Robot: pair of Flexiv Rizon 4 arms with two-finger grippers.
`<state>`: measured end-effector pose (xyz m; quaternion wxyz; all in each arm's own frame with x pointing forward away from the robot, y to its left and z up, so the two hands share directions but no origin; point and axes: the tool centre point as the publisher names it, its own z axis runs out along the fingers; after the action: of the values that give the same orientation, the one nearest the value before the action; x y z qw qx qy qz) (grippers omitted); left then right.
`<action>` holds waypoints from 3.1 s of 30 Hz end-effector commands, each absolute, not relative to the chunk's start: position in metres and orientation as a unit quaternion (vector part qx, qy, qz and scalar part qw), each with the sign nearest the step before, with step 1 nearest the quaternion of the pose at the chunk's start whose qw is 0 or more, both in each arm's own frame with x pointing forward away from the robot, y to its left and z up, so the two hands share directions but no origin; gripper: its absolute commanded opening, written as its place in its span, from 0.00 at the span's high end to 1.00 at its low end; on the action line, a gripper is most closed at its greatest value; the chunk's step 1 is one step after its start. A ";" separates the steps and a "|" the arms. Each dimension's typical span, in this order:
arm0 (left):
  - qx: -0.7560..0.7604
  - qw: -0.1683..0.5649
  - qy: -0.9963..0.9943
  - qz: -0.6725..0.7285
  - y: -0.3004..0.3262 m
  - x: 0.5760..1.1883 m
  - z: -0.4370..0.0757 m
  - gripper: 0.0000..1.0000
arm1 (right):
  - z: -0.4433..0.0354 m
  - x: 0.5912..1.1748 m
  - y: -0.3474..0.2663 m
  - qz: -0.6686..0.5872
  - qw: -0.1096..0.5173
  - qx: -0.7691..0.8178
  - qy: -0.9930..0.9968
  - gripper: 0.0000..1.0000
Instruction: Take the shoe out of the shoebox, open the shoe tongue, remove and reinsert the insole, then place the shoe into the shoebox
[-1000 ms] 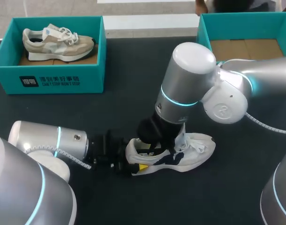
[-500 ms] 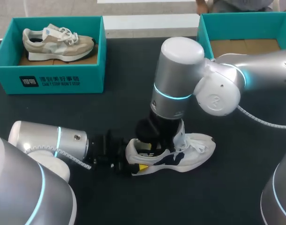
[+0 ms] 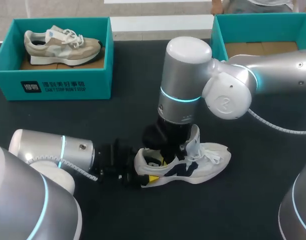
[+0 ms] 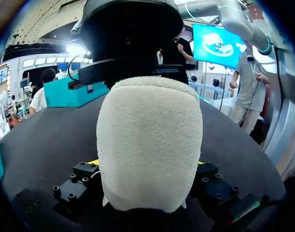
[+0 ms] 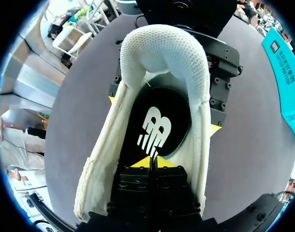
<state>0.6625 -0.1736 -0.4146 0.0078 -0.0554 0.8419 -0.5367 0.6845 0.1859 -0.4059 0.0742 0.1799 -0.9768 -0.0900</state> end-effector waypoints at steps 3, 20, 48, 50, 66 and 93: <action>-0.056 0.008 0.842 -0.536 -0.174 0.657 -0.417 1.00 | -0.420 0.686 0.185 -0.142 0.084 0.165 -0.972 1.00; -0.056 0.008 0.842 -0.536 -0.174 0.657 -0.417 1.00 | -0.376 0.685 0.193 -0.215 0.106 0.163 -0.957 1.00; -0.056 0.008 0.842 -0.536 -0.174 0.657 -0.417 1.00 | -0.331 0.705 0.170 -0.253 0.074 0.149 -0.953 1.00; -0.056 0.008 0.842 -0.536 -0.174 0.657 -0.417 1.00 | -0.328 0.707 0.166 -0.254 0.070 0.145 -0.954 1.00; -0.056 0.008 0.842 -0.536 -0.174 0.657 -0.417 1.00 | -0.314 0.706 0.183 -0.310 0.073 0.138 -0.938 1.00; -0.056 0.008 0.842 -0.536 -0.174 0.657 -0.417 1.00 | -0.301 0.713 0.216 -0.339 0.210 0.138 -0.907 0.00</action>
<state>0.6614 -0.1737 -0.4138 0.0074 -0.0550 0.8417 -0.5372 0.7014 0.2107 -0.3005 0.1780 0.1264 -0.9102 -0.3519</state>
